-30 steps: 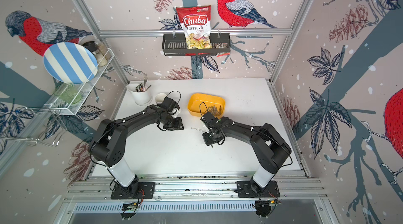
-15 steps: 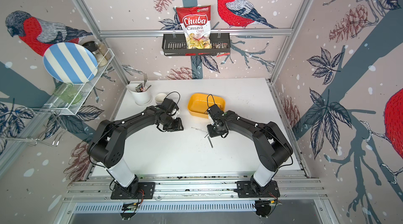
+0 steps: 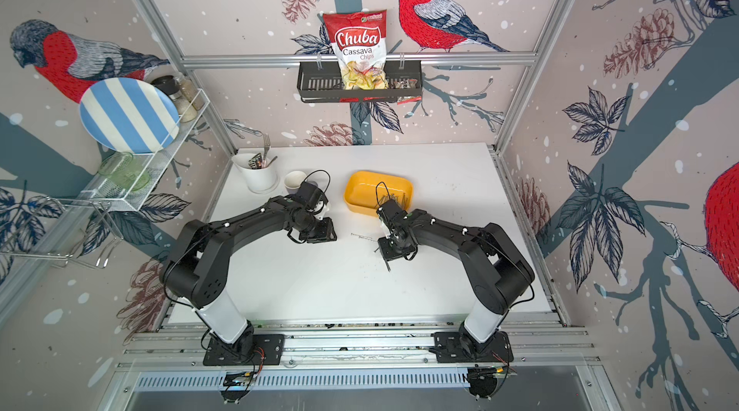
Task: Put the nails on the desktop into the storage box
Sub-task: Pick up the nail from the center of the board.
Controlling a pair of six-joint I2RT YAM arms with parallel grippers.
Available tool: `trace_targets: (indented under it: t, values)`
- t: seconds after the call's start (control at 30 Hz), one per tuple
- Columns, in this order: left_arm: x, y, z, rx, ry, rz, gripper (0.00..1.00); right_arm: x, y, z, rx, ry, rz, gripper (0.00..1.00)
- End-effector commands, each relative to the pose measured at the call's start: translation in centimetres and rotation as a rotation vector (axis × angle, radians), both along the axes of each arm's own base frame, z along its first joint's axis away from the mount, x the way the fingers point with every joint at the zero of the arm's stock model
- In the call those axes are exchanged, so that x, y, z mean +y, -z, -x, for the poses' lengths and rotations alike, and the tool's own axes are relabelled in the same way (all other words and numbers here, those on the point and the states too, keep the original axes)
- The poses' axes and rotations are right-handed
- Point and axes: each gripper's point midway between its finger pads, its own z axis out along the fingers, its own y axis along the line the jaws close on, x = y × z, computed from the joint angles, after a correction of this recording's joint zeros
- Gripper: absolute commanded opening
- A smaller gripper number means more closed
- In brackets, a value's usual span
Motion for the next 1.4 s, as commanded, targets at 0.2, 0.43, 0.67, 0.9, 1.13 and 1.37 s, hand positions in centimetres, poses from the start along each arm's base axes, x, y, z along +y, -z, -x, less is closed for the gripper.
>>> trace_targets:
  t: [0.2, 0.43, 0.67, 0.9, 1.13, 1.37]
  values:
    - [0.2, 0.0, 0.3, -0.001, 0.009, -0.008, 0.41, 0.1, 1.1, -0.5, -0.001, -0.002, 0.034, 0.31]
    - [0.3, 0.2, 0.2, 0.001, 0.013, -0.019, 0.41, 0.0, 1.8, -0.6, 0.007, -0.006, 0.055, 0.28]
    - [0.1, 0.6, 0.0, 0.01, 0.017, -0.022, 0.41, -0.6, 2.4, -0.2, 0.023, -0.006, 0.067, 0.28]
    - [-0.1, 0.8, -0.2, 0.018, 0.024, -0.019, 0.41, 0.7, 0.0, -0.5, -0.018, -0.027, -0.034, 0.32]
    - [-0.3, 0.9, -0.3, 0.024, 0.031, -0.015, 0.41, -0.3, 0.2, -0.3, -0.007, 0.005, -0.039, 0.32]
    - [-0.1, 0.9, -0.1, 0.025, 0.031, -0.019, 0.41, -0.2, 0.8, -0.2, -0.001, 0.0, -0.01, 0.32]
